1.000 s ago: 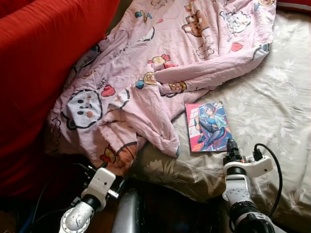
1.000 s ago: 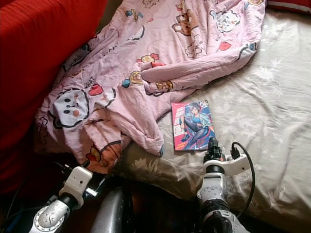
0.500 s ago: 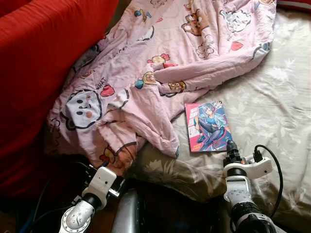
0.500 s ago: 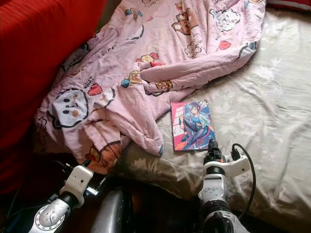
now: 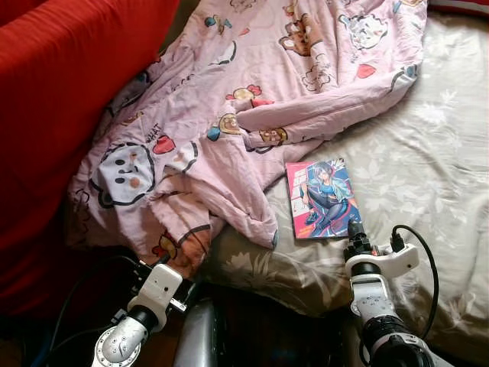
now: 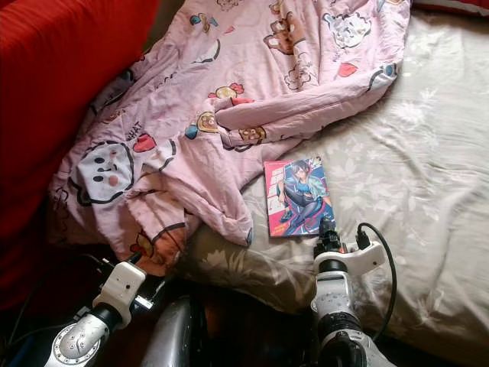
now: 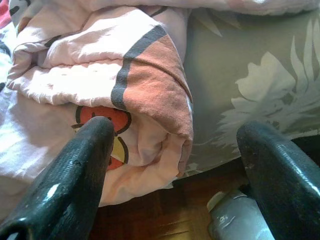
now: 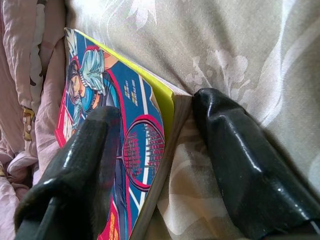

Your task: Clean up the room

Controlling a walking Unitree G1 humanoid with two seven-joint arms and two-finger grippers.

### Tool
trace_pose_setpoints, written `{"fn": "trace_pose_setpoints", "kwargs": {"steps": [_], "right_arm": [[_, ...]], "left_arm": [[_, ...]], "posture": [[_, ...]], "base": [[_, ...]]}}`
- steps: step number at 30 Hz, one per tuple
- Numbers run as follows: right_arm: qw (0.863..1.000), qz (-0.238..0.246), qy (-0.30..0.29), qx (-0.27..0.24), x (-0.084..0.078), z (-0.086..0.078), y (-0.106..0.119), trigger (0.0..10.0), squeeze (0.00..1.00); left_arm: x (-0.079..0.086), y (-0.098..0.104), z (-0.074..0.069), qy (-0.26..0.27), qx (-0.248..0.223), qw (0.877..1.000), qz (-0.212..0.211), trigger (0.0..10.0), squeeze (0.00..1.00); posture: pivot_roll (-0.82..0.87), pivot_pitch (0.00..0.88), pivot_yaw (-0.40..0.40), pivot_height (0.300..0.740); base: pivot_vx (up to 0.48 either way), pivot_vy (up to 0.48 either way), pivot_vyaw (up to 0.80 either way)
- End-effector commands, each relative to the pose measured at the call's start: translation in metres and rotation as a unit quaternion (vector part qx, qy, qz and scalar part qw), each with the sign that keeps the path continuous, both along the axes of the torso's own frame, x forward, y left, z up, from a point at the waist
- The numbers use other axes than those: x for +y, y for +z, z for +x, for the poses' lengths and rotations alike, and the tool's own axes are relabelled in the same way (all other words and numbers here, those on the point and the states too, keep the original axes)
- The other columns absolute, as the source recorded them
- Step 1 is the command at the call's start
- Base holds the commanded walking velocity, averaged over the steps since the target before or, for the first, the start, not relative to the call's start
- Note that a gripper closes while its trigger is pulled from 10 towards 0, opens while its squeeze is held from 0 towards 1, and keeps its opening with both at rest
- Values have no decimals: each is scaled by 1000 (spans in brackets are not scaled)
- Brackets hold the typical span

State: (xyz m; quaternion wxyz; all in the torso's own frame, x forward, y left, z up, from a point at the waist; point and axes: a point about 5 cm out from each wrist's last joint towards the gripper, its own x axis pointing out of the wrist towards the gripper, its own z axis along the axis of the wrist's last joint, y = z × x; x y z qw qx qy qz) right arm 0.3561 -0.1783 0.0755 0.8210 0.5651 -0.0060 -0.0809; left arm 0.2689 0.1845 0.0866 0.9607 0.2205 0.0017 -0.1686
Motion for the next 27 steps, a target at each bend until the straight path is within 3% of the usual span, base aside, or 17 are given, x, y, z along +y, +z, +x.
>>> {"fn": "trace_pose_setpoints", "kwargs": {"steps": [1, 10, 11, 12, 13, 27], "right_arm": [[996, 47, 38, 71, 27, -15, -31, 10000, 0], [995, 57, 37, 68, 26, -9, -23, 10000, 0], [996, 57, 36, 66, 25, -8, -21, 7373, 0], [996, 56, 37, 65, 25, -7, -20, 2157, 0], [996, 54, 36, 63, 25, -6, -18, 0, 0], [997, 37, 42, 53, 23, -5, -16, 0, 0]], "left_arm": [[3, -8, -9, -8, 17, 1000, 19, 10000, 0], [4, -8, -11, -8, 17, 1000, 24, 10000, 0], [4, -8, -12, -8, 17, 1000, 24, 10000, 0], [4, -8, -12, -8, 17, 1000, 25, 10000, 0], [4, -8, -12, -8, 17, 1000, 25, 10000, 0], [4, -9, -13, -7, 19, 999, 25, 10000, 0]], "posture": [[224, 381, 174, 574], [239, 382, 175, 574], [239, 382, 174, 574], [240, 383, 174, 574], [241, 383, 174, 574], [237, 382, 172, 574]], "base": [[0, 0, 0], [0, 0, 0], [0, 0, 0], [0, 0, 0], [0, 0, 0], [0, 0, 0]]}}
